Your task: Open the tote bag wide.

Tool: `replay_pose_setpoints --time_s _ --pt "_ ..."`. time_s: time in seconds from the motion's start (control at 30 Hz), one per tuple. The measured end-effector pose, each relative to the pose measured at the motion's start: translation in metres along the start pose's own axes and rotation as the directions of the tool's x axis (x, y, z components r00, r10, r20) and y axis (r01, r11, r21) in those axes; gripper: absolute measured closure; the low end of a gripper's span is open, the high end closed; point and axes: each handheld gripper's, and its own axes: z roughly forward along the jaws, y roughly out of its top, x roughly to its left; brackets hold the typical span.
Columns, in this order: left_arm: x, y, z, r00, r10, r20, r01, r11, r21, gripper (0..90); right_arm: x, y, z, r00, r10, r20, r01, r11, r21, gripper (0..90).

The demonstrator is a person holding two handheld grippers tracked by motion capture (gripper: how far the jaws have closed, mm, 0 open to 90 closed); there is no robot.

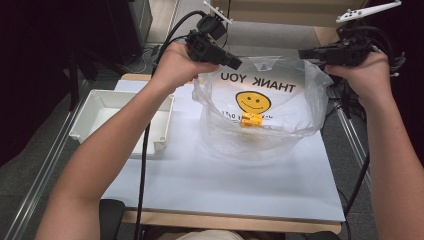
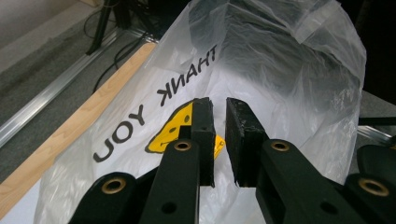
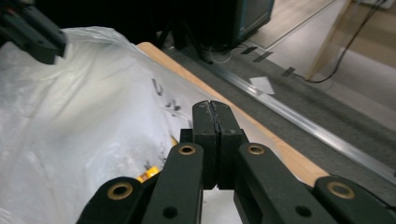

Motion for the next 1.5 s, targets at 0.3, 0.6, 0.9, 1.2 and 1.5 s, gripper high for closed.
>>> replay_pose_setpoints --time_s 0.3,0.6,0.9,1.2,1.5 --pt "-0.003 0.012 0.01 1.0 0.003 -0.008 -0.003 1.0 0.002 84.0 0.021 0.011 0.016 0.9978 -0.023 -0.062 0.023 1.0 -0.002 90.0" --pt "-0.001 0.02 0.022 1.0 -0.008 -0.006 0.007 0.9997 -0.023 85.2 0.052 0.018 0.04 0.9969 0.011 -0.078 -0.008 0.999 0.036 90.0" --pt "0.002 0.011 0.038 0.9998 -0.021 -0.006 0.021 0.9997 -0.013 85.8 0.061 0.011 0.063 0.995 -0.055 -0.083 0.064 0.992 0.11 90.0" --pt "0.012 -0.005 0.051 0.9993 -0.029 -0.025 0.029 0.9996 0.006 85.7 0.054 -0.003 0.067 0.9949 -0.093 -0.04 0.097 0.989 0.112 90.0" --pt "0.021 -0.02 0.064 0.9977 -0.053 -0.043 0.055 0.9975 0.045 85.0 0.042 -0.018 0.072 0.9993 -0.011 -0.035 0.018 0.981 0.194 90.0"
